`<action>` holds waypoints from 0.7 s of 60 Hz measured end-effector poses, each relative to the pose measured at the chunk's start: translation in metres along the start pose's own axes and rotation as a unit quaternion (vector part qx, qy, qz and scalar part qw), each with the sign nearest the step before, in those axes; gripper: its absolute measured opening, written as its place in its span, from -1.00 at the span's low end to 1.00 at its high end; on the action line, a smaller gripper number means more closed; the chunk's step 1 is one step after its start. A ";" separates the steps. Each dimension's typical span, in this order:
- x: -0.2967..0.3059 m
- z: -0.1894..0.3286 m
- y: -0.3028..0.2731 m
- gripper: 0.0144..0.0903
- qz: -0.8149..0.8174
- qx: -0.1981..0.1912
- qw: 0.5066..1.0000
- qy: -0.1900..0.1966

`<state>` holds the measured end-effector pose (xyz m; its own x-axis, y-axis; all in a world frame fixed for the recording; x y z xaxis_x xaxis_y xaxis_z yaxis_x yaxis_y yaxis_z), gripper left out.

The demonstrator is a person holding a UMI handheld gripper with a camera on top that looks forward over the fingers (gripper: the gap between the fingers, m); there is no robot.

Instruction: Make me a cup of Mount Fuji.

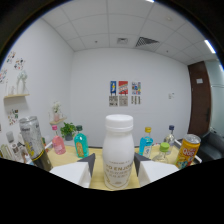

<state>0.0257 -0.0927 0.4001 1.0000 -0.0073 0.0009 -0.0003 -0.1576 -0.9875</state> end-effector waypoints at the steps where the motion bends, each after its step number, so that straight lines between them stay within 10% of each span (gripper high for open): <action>1: 0.000 0.003 0.001 0.36 -0.001 0.000 1.000 -0.001; 6: 0.008 0.004 -0.002 -0.04 0.002 0.004 1.000 0.010; 42: 0.025 -0.094 -0.021 -0.12 0.040 0.048 0.998 -0.023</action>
<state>0.0497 -0.1820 0.4359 0.9961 0.0289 -0.0835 -0.0815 -0.0635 -0.9946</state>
